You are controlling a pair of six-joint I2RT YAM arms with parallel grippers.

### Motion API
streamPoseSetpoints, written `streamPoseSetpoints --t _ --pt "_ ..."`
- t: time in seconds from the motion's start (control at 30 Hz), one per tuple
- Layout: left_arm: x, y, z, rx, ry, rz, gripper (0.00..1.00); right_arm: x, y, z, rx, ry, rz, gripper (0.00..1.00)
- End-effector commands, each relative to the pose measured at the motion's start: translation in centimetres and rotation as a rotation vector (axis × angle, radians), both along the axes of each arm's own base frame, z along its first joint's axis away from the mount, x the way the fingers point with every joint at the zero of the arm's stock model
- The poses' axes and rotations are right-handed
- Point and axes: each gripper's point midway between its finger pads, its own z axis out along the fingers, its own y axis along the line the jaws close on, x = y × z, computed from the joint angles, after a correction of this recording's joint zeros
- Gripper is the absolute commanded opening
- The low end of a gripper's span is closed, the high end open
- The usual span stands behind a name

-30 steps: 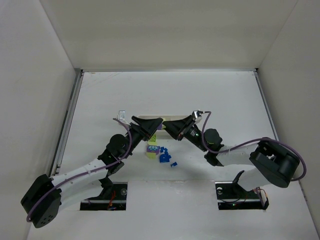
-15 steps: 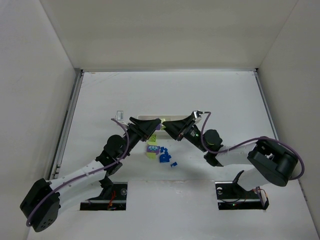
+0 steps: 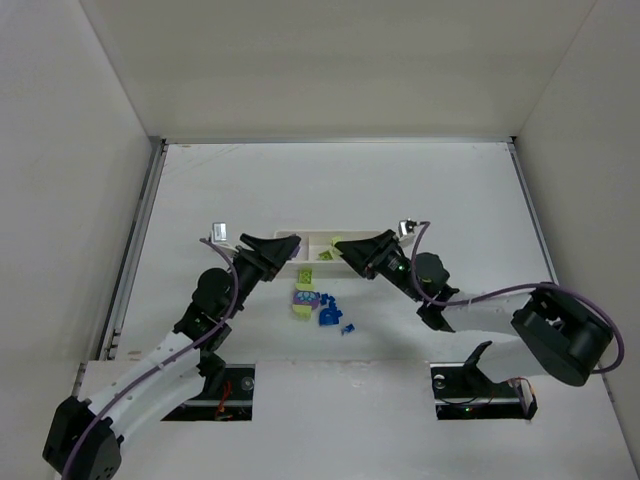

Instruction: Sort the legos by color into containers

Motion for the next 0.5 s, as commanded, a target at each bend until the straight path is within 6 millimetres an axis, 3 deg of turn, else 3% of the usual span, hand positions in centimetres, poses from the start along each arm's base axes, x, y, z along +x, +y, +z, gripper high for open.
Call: streamPoseSetpoints --t 0.0,0.23,0.47 --pt "0.0 -0.4 -0.2 0.15 -0.017 -0.026 0.43 2.0 0.0 -1.8 -0.243 -0.041 -0.063 0.27" --pt "0.8 0.4 -3.3 0.409 0.041 0.023 0.43 4.8 -0.5 -4.3 -0.708 -0.096 -0.176 0.28" --pt "1.7 1.2 -3.8 0.517 0.042 0.072 0.44 6.3 1.2 -5.8 -0.814 -0.11 -0.156 0.3"
